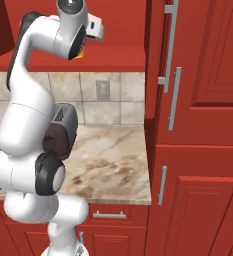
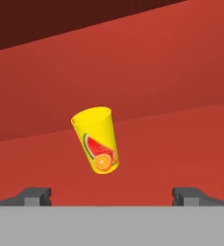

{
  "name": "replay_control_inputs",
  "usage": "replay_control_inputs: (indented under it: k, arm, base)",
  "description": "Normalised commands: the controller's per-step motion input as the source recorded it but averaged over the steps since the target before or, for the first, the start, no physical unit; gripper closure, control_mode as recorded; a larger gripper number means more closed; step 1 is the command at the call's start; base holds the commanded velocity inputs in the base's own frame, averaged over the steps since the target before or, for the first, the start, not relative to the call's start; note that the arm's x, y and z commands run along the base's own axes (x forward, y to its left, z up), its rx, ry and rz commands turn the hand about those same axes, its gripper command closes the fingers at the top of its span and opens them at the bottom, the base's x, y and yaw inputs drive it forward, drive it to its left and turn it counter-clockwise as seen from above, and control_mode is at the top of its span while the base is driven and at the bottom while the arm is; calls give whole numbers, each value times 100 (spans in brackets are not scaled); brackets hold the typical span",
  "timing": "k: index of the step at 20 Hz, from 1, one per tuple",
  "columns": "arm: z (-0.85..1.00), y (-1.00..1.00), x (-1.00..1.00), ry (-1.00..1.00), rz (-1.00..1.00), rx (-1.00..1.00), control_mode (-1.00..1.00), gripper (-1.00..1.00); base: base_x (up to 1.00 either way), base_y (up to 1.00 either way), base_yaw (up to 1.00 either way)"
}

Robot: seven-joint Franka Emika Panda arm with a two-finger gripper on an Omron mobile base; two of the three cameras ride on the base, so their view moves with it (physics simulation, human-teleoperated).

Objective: Open the cabinet directly in front. Then move the wine and the cup to the dining counter with the candle on it.

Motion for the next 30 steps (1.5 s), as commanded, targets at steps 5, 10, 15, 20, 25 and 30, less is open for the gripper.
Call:
replay_control_inputs:
  k: [5, 10, 15, 20, 25, 30]
  arm:
    - [7, -1, 0, 0, 3, 0, -100, -100]
    - [-9, 5, 5, -2, 0, 0, -100, -100]
    - [-7, 10, 12, -5, 0, 0, -100, -100]
    - [0, 0, 14, -3, 0, 0, -100, -100]
    - [0, 1, 44, 0, 0, 0, -100, -100]
    - [0, 18, 36, 0, 0, 0, -100, -100]
  base:
    - [0, 0, 0]
    - [0, 0, 0]
    - [0, 0, 0]
    - [0, 0, 0]
    - [0, 0, 0]
    - [0, 0, 0]
